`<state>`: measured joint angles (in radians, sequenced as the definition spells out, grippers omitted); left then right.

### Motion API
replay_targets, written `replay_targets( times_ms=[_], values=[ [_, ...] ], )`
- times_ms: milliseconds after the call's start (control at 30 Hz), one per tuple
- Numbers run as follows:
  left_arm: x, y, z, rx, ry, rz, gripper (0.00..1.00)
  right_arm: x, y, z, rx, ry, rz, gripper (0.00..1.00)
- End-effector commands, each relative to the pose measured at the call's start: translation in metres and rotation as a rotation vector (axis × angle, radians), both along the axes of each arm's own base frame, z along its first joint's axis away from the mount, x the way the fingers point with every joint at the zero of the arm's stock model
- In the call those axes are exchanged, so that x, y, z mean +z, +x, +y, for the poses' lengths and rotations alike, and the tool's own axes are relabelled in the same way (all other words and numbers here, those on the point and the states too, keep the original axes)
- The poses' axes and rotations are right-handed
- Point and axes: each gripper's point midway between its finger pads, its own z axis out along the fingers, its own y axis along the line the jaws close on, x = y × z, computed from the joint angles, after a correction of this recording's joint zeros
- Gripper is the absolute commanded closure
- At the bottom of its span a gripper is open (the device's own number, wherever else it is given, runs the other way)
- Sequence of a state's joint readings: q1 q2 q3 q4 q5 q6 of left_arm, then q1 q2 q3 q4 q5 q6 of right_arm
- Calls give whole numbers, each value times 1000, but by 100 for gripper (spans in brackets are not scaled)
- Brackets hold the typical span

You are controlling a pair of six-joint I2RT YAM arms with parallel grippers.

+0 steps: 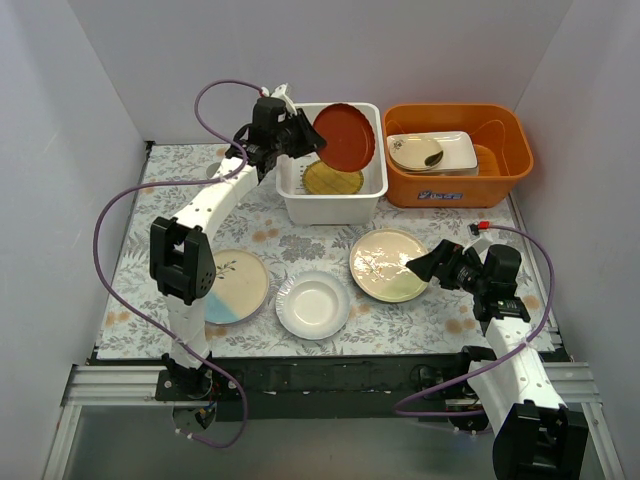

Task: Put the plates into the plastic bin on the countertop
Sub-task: Place the plate in the plastic bin.

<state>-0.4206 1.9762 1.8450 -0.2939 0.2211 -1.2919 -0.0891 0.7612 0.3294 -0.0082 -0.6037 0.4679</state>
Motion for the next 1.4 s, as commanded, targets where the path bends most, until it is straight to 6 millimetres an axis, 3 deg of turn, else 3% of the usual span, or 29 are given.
replay_targets(
  times_ms=[0,200,867,1067,1367],
  values=[
    [21,9,4,30,-12,-43,100,3,3,0,4,-13,-30,2],
    [12,15,6,40,25,-38,100,1,2,1,5,-8,-24,2],
    [-58,30,3,21,138,88,100,-1,3,1,5,-3,-19,2],
    [-81,25,-1,-21,165,136,100,-3,2,2,7,2,-13,2],
    [-98,23,-2,-56,197,170,100,-2,3,2,13,8,-11,2]
  ],
)
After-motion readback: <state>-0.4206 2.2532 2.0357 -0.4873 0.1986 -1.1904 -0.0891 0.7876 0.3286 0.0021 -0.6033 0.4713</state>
